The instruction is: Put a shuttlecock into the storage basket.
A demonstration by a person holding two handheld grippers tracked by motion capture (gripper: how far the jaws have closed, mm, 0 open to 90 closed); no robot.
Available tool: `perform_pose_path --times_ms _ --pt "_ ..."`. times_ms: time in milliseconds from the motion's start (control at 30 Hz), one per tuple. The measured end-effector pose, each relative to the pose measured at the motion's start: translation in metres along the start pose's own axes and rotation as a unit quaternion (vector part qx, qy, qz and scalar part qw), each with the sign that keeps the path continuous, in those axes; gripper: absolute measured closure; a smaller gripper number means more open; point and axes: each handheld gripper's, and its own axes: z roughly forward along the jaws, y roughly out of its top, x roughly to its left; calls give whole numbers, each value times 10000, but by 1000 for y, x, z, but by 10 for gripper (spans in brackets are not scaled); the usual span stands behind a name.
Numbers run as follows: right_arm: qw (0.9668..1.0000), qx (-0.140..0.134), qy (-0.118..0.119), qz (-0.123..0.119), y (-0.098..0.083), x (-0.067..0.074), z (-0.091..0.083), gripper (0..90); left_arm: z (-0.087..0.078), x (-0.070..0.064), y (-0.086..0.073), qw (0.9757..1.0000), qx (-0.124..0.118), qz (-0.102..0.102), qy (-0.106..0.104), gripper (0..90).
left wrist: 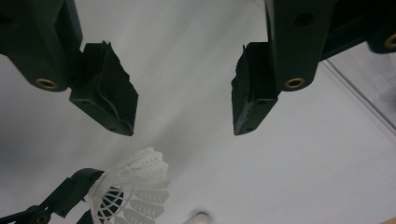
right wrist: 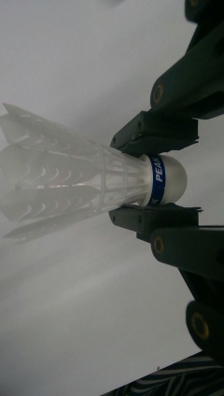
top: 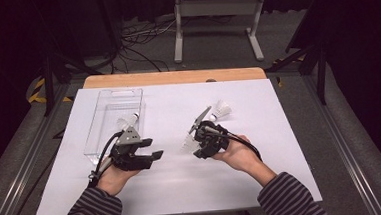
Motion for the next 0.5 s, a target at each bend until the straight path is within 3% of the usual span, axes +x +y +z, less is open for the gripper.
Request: perform_pose_path --times_ms 500 --pt "10000 8 35 -50 3 2 2 659 6 -3 6 9997 115 111 -172 476"
